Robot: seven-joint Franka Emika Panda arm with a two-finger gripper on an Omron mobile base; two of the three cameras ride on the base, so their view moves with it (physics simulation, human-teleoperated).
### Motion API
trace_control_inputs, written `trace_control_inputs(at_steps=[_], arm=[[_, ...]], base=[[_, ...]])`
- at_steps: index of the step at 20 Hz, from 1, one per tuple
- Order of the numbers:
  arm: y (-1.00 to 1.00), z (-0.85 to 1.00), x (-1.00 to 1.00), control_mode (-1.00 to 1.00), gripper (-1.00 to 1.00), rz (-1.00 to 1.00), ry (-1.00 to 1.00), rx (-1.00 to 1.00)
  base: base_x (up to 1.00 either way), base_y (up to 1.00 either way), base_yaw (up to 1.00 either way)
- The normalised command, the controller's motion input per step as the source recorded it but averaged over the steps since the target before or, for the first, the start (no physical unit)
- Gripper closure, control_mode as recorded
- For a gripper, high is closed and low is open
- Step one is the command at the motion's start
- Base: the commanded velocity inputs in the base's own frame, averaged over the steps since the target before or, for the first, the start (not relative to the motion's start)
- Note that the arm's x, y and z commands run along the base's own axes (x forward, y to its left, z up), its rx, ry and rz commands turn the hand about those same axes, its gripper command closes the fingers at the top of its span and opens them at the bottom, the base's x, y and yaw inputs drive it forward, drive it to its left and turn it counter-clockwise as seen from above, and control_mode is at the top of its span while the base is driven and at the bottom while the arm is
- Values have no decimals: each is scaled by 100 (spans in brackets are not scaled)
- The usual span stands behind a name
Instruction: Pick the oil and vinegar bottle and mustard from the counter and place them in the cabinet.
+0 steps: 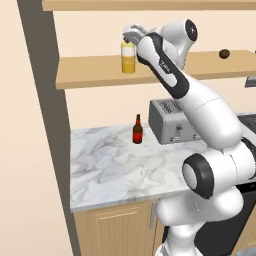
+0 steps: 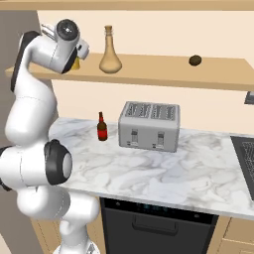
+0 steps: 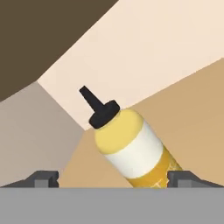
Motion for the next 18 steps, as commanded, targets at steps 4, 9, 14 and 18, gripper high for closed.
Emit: trace_control_inputs(at_steps=[4,9,14,18], arm=[[0,19,-78,-100,-100,24,0,-12],[0,2,-88,-100,-100,25,0,-12],[0,0,-94,-100,-100,25,0,-12],[0,0,-95,-100,-100,26,0,-16]], base=[[0,0,0],[0,0,0],[0,0,0],[0,0,0]])
